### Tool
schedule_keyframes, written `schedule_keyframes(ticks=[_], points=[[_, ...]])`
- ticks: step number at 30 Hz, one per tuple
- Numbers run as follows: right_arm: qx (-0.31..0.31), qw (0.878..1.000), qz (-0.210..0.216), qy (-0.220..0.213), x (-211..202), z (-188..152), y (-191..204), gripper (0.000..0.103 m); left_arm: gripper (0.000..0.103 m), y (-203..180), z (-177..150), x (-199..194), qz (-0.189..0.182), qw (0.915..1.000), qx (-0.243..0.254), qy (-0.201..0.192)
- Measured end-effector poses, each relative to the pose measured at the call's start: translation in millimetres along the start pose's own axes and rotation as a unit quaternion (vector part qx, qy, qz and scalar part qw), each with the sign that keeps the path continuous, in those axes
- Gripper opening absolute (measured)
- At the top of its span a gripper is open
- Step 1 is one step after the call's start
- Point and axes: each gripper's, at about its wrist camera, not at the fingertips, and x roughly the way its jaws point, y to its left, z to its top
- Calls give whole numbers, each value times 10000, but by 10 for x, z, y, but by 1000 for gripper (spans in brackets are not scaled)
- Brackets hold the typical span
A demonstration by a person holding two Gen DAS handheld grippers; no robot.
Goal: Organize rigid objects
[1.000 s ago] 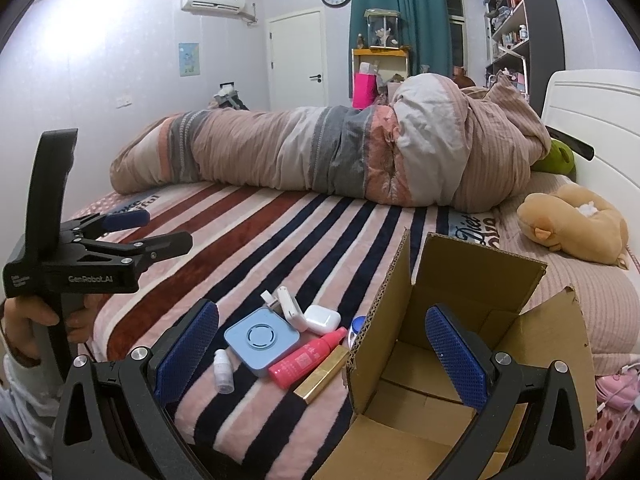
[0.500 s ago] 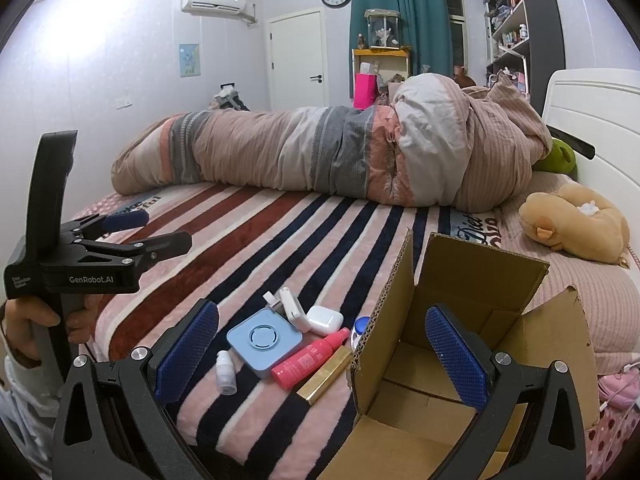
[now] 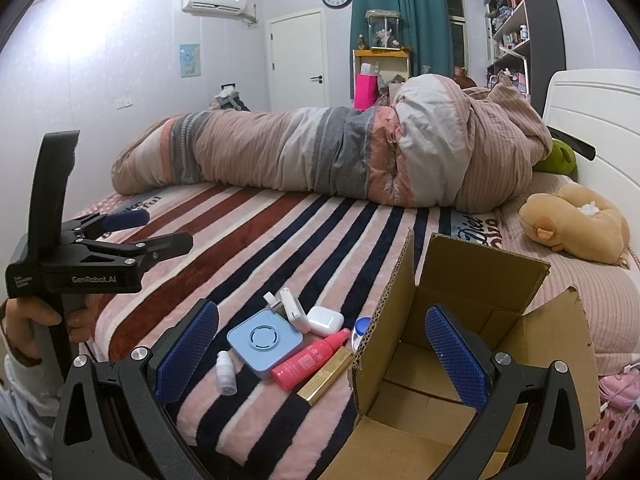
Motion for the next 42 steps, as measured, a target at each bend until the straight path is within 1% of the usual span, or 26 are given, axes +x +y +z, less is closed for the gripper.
schedule_keyframes(ticks=[5, 8, 10, 11, 12, 13, 14, 15, 16, 17, 18, 21, 23, 26, 29, 31, 34, 35, 37, 38, 40, 42], points=[[8, 10000, -16, -19, -6, 11, 13, 103, 103, 13, -2, 6, -17, 10000, 18, -4], [-55, 9999, -78, -74, -33, 55, 62, 94, 103, 51, 4, 9, -75, 10000, 36, -27], [-134, 9998, -72, -116, -49, 103, 120, 92, 103, 86, 3, 10, -91, 9999, 53, -38], [-187, 9997, -61, -149, -64, 110, 153, 86, 103, 110, -1, 8, -87, 9999, 62, -48], [-252, 9995, -53, -169, -70, 122, 195, 78, 103, 136, -4, 8, -78, 9999, 75, -57], [-325, 9993, -44, -171, -64, 137, 250, 73, 103, 154, -9, 8, -77, 9999, 87, -67], [-382, 9991, -9, -162, -55, 136, 291, 65, 103, 186, -13, 9, -94, 9999, 98, -85], [-439, 9989, 66, -129, -39, 128, 337, 55, 103, 225, -18, 20, -117, 9998, 109, -92], [-497, 9986, 179, -64, -8, 118, 390, 50, 103, 256, -24, 34, -110, 9998, 117, -80], [-553, 9980, 314, 16, 34, 102, 439, 42, 103, 284, -32, 55, -75, 9999, 140, -64], [-613, 9971, 448, 111, 84, 82, 498, 37, 103, 311, -38, 95, -17, 9998, 199, -44], [-833, 9908, 921, 547, 316, -23, 698, 36, 103, 372, -51, 260, 131, 9991, 392, 70], [-965, 9836, 1195, 947, 536, -144, 828, 36, 103, 404, -92, 409, 173, 9986, 471, 185], [-1083, 9733, 1316, 1537, 893, -355, 950, 37, 103, 423, -164, 603, 94, 9980, 530, 343], [-1098, 9625, 1400, 2045, 1275, -559, 969, 37, 103, 420, -224, 794, -84, 9963, 557, 645], [-1083, 9570, 1469, 2256, 1471, -670, 943, 37, 103, 416, -247, 878, -145, 9956, 502, 772], [-1104, 9515, 1504, 2446, 1700, -750, 936, 37, 103, 405, -295, 926, -205, 9946, 528, 872], [-1114, 9500, 1532, 2481, 1728, -765, 946, 36, 103, 414, -312, 946, -276, 9941, 519, 913], [-1179, 9492, 1444, 2535, 1787, -783, 946, 27, 103, 438, -328, 979, -422, 9939, 463, 902], [-1204, 9500, 1400, 2518, 1785, -775, 959, 20, 103, 456, -342, 1040, -595, 9933, 394, 911], [-1179, 9522, 1324, 2489, 1789, -771, 939, 20, 103, 465, -357, 1200, -889, 9893, 280, 1119], [-1182, 9542, 1225, 2461, 1741, -789, 930, 20, 102, 442, -392, 1476, -1115, 9830, 177, 1448]])
